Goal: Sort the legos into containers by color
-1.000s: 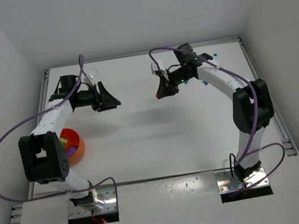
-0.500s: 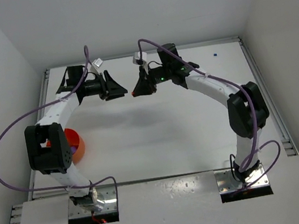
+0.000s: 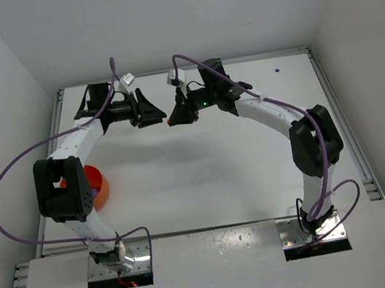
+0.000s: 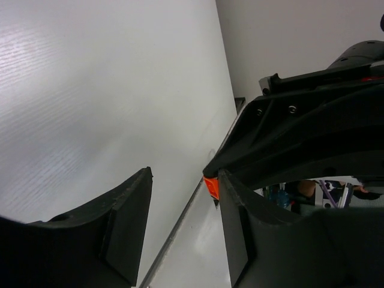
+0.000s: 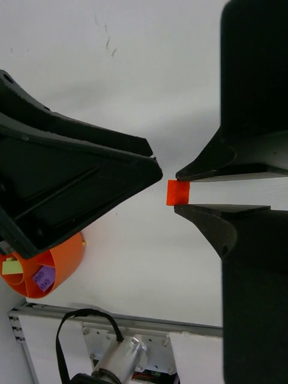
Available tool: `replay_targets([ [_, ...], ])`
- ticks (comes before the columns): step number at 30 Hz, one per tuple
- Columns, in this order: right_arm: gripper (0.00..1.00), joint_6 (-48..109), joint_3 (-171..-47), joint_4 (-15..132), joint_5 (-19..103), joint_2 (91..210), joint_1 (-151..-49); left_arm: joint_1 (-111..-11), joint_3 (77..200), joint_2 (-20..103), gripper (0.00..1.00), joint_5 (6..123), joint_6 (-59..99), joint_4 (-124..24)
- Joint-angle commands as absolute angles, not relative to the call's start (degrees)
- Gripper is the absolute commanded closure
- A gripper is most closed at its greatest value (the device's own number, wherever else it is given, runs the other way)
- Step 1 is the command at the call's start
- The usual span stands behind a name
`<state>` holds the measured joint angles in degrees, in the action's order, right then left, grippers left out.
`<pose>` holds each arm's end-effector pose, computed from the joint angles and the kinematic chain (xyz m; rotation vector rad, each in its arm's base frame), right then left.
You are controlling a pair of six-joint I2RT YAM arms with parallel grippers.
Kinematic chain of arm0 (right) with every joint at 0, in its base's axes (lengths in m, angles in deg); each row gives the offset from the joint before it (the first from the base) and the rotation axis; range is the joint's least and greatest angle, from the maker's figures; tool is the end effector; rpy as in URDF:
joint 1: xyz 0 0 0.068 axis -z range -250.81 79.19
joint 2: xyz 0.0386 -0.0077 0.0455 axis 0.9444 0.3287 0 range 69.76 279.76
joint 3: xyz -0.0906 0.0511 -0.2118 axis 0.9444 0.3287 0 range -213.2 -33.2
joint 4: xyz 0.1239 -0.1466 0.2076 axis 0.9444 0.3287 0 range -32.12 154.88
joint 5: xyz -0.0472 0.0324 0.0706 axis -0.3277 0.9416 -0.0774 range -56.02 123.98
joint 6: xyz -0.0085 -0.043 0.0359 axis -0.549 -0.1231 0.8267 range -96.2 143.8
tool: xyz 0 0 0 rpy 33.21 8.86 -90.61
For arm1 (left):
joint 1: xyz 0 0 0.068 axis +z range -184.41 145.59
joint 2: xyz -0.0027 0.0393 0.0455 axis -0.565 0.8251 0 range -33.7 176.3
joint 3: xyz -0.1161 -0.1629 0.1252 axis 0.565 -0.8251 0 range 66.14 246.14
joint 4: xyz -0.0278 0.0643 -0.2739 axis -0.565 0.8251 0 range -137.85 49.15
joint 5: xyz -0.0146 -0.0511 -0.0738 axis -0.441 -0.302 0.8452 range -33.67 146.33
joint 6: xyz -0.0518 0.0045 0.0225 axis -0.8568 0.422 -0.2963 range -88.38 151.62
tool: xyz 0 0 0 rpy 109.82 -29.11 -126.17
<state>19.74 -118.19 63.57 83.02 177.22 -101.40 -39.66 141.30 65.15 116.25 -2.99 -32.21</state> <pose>0.3687 0.2528 0.2349 -1.1168 1.7460 1.1623 0.3916 -0.0705 0.2245 0.0233 2.2754 -1.5437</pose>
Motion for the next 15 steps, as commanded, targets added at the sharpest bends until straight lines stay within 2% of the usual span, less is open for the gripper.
replay_targets([
  [1,0.92,19.4,-120.7,62.2,81.9,178.3,-101.9,-40.1,143.0,64.2,0.47,117.9,-3.8,-34.2],
  [6,0.92,19.4,-120.7,60.3,81.4,179.4,-101.9,-40.6,142.4,64.2,0.47,118.5,-3.8,-34.8],
  [12,0.92,19.4,-120.7,59.1,81.4,179.4,-101.9,-41.8,141.1,64.2,0.55,119.1,-4.9,-36.0],
  [15,0.92,19.9,-120.7,58.4,81.4,179.4,-102.5,-41.8,140.6,64.2,0.55,119.1,-5.4,-36.0],
])
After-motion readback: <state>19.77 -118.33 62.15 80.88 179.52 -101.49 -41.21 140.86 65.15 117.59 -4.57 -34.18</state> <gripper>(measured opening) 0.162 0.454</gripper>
